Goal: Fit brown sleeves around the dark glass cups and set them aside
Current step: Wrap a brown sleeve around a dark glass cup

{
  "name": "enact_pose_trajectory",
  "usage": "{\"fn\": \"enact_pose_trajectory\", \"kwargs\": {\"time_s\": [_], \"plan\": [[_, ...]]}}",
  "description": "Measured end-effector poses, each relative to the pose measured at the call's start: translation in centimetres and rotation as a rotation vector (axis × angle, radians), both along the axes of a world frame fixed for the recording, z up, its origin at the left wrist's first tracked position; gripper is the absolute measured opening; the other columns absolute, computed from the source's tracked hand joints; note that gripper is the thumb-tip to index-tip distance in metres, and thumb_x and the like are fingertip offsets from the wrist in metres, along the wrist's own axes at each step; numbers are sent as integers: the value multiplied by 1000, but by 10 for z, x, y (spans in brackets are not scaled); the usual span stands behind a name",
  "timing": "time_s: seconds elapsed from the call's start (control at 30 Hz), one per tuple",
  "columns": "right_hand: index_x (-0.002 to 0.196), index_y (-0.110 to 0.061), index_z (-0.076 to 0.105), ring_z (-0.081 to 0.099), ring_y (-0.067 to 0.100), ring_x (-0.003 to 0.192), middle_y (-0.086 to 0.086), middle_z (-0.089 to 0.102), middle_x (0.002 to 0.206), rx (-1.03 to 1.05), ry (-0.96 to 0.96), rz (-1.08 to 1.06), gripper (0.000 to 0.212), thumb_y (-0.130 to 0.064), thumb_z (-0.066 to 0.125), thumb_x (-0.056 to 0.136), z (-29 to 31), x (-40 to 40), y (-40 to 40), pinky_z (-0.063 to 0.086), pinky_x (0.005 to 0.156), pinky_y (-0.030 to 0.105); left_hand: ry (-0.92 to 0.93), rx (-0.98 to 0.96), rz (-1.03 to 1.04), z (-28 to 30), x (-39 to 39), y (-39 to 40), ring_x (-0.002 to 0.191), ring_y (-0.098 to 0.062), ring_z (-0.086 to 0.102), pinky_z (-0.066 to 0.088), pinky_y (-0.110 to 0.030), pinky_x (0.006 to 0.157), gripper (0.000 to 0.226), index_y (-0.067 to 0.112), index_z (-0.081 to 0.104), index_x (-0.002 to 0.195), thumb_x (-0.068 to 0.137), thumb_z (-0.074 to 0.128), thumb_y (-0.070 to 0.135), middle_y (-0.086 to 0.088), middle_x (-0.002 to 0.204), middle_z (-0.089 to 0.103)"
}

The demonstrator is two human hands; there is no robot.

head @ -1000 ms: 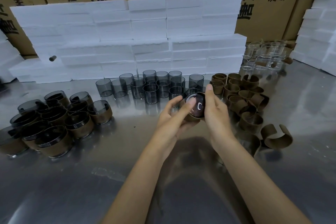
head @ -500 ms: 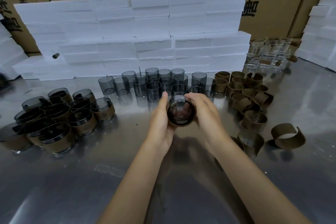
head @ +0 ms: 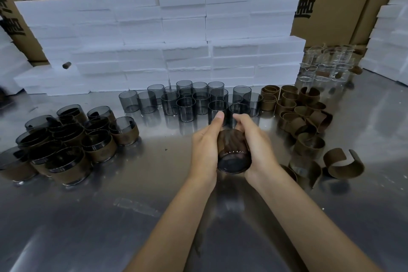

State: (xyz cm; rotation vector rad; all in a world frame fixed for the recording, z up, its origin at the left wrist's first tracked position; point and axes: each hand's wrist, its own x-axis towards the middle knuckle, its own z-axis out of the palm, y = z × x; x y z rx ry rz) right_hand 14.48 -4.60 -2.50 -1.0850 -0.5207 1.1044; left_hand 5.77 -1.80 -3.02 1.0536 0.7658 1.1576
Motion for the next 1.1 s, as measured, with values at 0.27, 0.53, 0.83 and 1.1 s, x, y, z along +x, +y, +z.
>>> {"fn": "enact_pose_trajectory", "kwargs": {"time_s": [0.27, 0.53, 0.83, 1.1], "plan": [[48, -26, 66, 69, 18, 53, 1, 63, 55, -20, -36, 25, 42, -38, 76, 86, 5, 2, 0, 54, 52, 29, 33, 13, -6, -1, 1, 2, 64, -22, 71, 61, -38, 67, 43, 23, 70, 56, 87, 73, 53, -3, 62, 68], [60, -23, 65, 63, 14, 56, 0, 63, 64, 54, -10, 135, 35, -40, 69, 91, 7, 14, 2, 53, 57, 26, 154, 310, 56, 5, -6, 5, 47, 0, 51, 42, -15, 52, 56, 27, 60, 46, 94, 55, 55, 15, 48, 52], [82, -15, 77, 70, 20, 62, 6, 70, 75, -71, 75, 338, 28, -42, 70, 86, 7, 24, -4, 58, 57, 33, 289, 612, 218, -1, -5, 0, 59, -25, 48, 42, -43, 58, 58, 4, 55, 64, 99, 52, 50, -7, 60, 52], [82, -7, 77, 70, 31, 66, 19, 73, 82, -32, -91, 297, 32, -33, 59, 85, 4, 23, -5, 59, 65, 37, 252, 535, 322, 1, -8, 4, 82, -9, 65, 50, -24, 77, 43, 13, 67, 85, 111, 40, 33, 3, 81, 68]]}}
